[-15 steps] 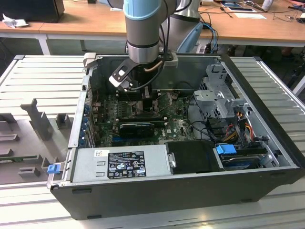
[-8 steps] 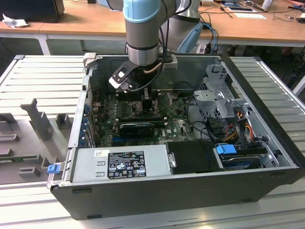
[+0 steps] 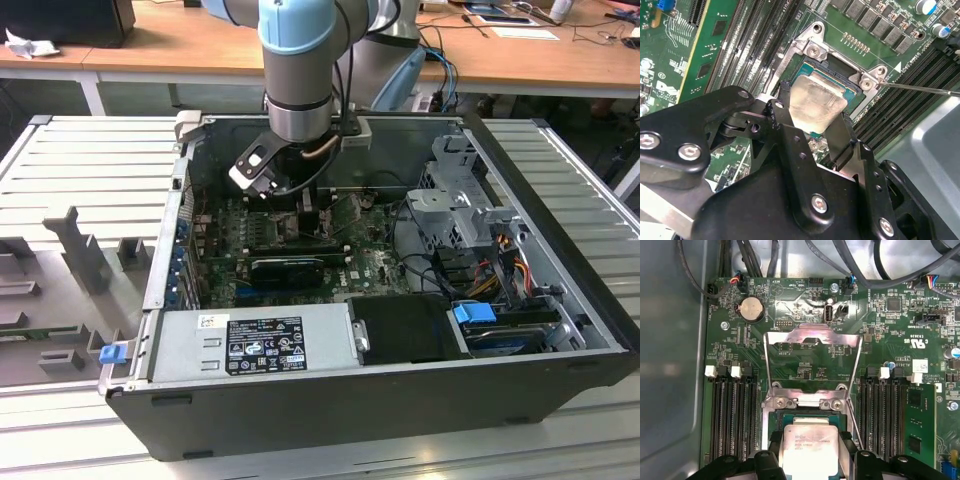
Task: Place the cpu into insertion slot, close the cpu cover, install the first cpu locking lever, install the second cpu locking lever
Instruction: 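Place the cpu into insertion slot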
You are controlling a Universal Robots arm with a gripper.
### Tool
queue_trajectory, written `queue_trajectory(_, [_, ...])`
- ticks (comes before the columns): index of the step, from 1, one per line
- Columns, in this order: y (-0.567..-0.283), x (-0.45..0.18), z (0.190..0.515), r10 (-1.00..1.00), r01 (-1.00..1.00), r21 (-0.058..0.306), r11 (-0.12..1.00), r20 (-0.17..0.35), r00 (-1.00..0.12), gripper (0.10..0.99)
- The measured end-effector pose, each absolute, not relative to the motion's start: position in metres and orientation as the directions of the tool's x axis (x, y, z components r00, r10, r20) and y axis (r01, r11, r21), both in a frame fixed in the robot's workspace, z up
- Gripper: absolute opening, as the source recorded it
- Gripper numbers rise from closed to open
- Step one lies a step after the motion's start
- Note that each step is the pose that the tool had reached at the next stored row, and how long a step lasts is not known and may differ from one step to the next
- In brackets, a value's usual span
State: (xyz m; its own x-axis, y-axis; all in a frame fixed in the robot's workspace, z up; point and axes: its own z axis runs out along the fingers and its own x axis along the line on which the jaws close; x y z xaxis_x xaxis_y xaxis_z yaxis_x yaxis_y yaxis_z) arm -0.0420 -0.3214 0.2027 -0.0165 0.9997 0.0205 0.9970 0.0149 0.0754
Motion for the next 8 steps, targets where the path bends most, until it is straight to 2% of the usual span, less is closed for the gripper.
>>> queue_trajectory(7, [-0.3214,-0.0420,0.2021,1.000,0.997,0.075,0.015,0.021,-0.017,0.541])
queue_trajectory(8, [-0.3214,-0.0420,0.2021,1.000,0.997,0.075,0.015,0.021,-0.016,0.604])
